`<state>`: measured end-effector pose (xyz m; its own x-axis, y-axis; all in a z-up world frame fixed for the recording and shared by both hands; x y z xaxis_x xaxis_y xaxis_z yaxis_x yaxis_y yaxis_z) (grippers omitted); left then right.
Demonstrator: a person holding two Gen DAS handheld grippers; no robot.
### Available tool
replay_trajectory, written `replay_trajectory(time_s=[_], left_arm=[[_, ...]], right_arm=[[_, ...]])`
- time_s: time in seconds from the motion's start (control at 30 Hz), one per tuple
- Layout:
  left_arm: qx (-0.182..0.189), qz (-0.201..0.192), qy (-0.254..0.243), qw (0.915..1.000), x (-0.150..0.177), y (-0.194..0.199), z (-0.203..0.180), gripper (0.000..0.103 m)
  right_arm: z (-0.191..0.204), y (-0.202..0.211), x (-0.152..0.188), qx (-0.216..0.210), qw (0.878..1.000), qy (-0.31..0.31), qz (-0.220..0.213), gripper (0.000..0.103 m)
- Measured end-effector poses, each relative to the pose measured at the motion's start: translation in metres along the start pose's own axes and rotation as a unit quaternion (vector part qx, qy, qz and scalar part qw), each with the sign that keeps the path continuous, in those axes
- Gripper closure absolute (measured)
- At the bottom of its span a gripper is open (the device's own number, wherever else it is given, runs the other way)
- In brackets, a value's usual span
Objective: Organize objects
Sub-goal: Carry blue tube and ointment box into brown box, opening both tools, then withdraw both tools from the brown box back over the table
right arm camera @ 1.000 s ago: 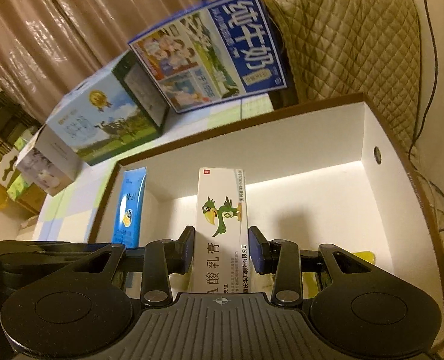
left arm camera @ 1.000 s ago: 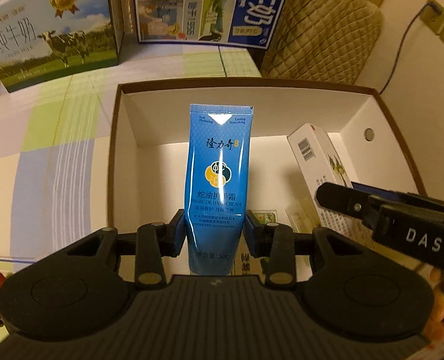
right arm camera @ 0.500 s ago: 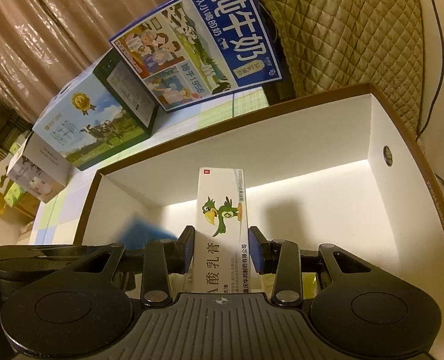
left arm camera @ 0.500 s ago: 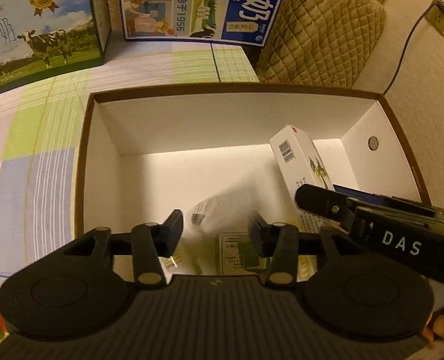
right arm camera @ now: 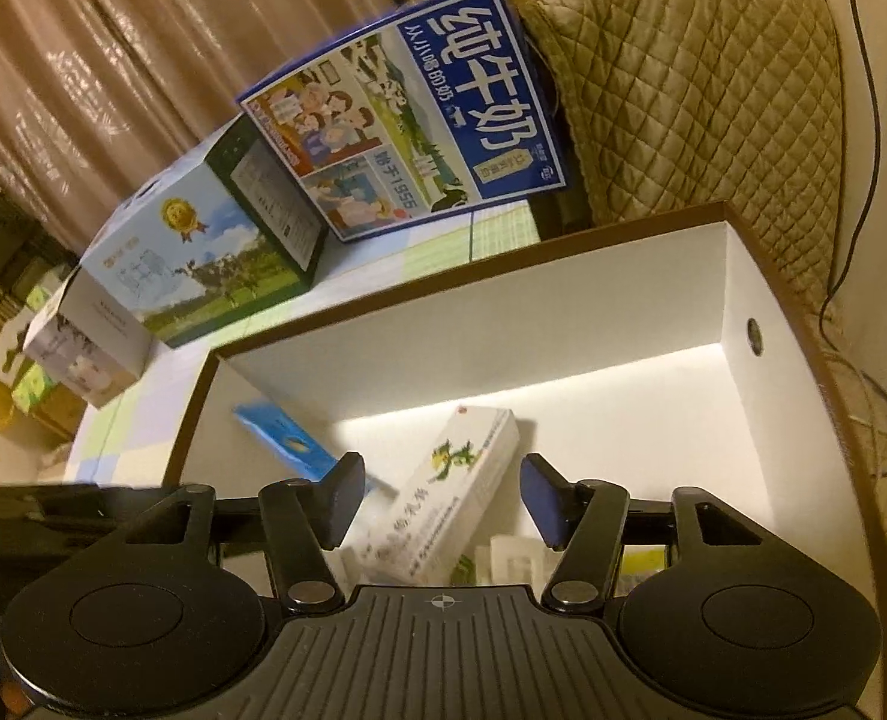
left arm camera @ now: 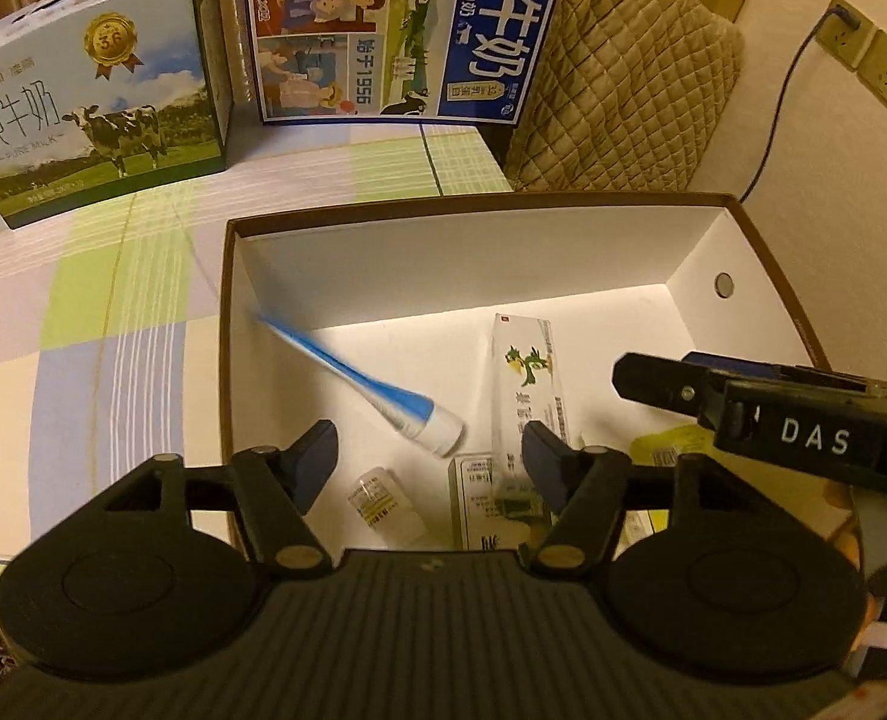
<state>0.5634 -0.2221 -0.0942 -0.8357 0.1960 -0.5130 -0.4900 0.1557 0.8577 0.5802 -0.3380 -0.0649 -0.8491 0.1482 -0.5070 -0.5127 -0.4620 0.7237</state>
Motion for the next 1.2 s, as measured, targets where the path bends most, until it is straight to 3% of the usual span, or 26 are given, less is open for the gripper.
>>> replay_trajectory(time_s=[0.23,0.7,1.2], left_arm=[[0.001,-0.013,-0.003,0.9999,0.016,0.028,0.004,0.029],[-0.005,-0.038,0.024,0.999,0.061,0.089,0.014,0.025],[-0.026,-0.026,0.043,0.9984,0.129,0.124,0.036,0.02]], right_arm=[[-0.006,0.027,0.019,0.014,1.0,0.003,0.004,0.045],[0.007,0.075,0.055,0.011,1.0,0.009,-0.004,0.043],[0.041,0.09,0.115,0.005,0.999,0.028,0.016,0.043]])
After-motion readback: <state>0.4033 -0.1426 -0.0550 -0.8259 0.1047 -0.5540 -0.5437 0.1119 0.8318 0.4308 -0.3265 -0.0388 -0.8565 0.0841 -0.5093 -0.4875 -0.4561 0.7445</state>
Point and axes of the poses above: each gripper's, at about its wrist camera, not at the fingertips, and y roughly against the way its jaws point, z to its left, x to its underside, the point moved 7 cm from there along -y, roughly the way its jaws point, and after that the axes turned 9 degrees about -y, right-handed, at the moved point
